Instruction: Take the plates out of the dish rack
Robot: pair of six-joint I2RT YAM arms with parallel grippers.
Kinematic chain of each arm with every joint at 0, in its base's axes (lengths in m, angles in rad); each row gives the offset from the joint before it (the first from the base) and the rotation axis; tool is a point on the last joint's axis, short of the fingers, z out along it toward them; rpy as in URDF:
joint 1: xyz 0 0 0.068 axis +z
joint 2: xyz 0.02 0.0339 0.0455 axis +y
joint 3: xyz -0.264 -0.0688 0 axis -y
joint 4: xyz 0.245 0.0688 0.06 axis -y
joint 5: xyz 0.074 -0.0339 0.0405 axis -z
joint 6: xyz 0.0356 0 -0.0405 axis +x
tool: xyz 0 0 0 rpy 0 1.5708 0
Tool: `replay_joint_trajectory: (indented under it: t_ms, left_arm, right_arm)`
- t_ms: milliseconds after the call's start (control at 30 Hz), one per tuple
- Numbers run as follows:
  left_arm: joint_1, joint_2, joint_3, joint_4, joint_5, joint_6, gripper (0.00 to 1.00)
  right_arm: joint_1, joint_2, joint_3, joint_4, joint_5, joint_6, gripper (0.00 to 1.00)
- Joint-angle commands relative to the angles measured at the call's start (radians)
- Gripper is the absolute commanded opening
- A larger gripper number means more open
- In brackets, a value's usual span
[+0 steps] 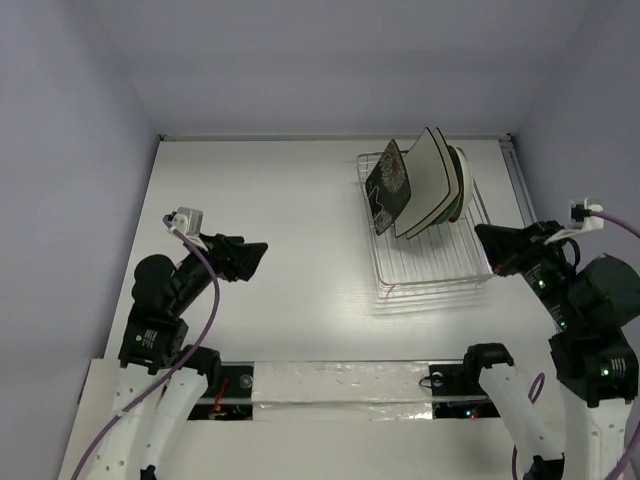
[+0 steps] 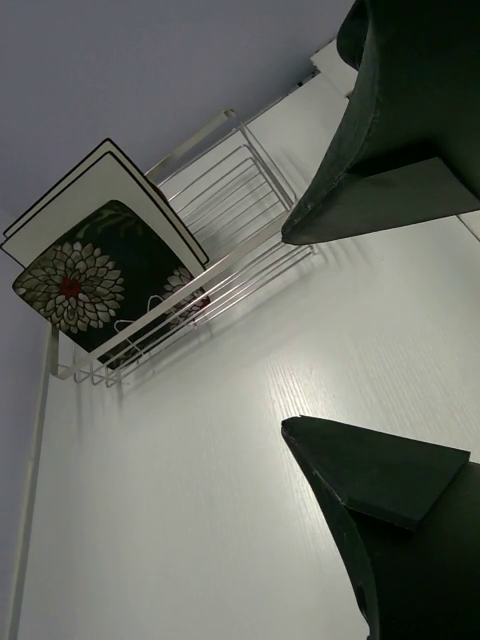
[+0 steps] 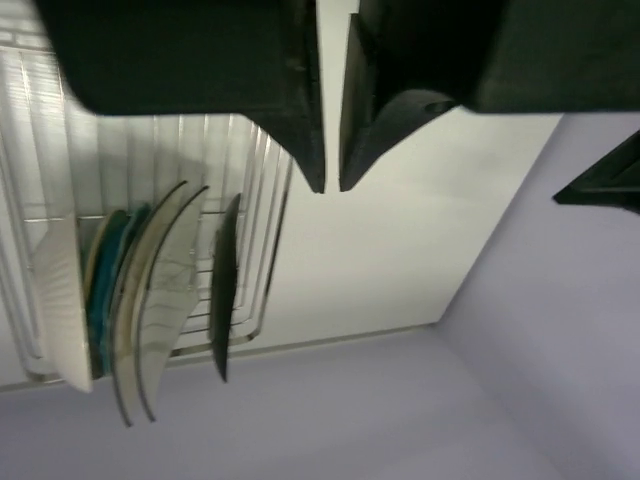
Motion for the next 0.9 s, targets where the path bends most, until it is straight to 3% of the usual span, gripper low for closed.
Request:
replay_joint_trajectory:
  t_ms: [0, 33, 100, 200, 233, 333, 367, 467, 600, 733, 767, 867]
  left_arm:
    - [-0.003, 0.023, 0.062, 0.040, 0.023, 0.033, 0.66]
    - [-0.003, 0.033, 0.067, 0.042, 0.027, 0.037, 0.63]
    - [-0.003, 0.038, 0.064, 0.046, 0.026, 0.053, 0.59]
    - [-0.003, 0.034, 0.036, 0.063, 0.023, 0.051, 0.38]
    - [-0.003, 0.024, 0.004, 0.084, 0.018, 0.044, 0.22]
    - [-0.003, 0.033, 0.002, 0.077, 0.000, 0.036, 0.00]
    - [-0.003, 0.034, 0.003, 0.074, -0.014, 0.038, 0.00]
    - [-0.003, 0.024, -0.005, 0.063, -0.051, 0.031, 0.00]
    - [-0.003, 0.000, -0.020, 0.066, -0.074, 0.007, 0.00]
    - [-0.003, 0.001, -0.023, 0.063, -0.075, 0.001, 0.09]
    - [-0.003, 0.003, -0.023, 0.065, -0.074, 0.001, 0.15]
    - [-0.003, -0.005, -0.025, 0.063, -0.072, -0.001, 0.26]
  right_arm:
    - [-0.005, 0.059, 0.026, 0.106, -0.163, -0.015, 0.08]
    - [-0.005, 0.076, 0.023, 0.126, -0.196, -0.013, 0.00]
    - [0.004, 0.118, 0.006, 0.153, -0.247, -0.008, 0.00]
    - [0.027, 0.176, -0.013, 0.219, -0.243, 0.010, 0.00]
    - [0.064, 0.196, -0.007, 0.222, -0.222, 0.009, 0.00]
    - [0.170, 0.303, 0.050, 0.197, -0.064, -0.011, 0.00]
    - [0.267, 0.334, 0.068, 0.189, 0.058, -0.018, 0.00]
    - [0.380, 0.479, 0.154, 0.143, 0.247, -0.045, 0.00]
    - [0.380, 0.625, 0.228, 0.110, 0.423, -0.074, 0.00]
    - [0.380, 0.779, 0.322, 0.063, 0.544, -0.123, 0.30]
    - [0.380, 0.809, 0.343, 0.052, 0.622, -0.129, 0.47]
    - [0.380, 0.923, 0.444, -0.003, 0.699, -0.165, 0.62]
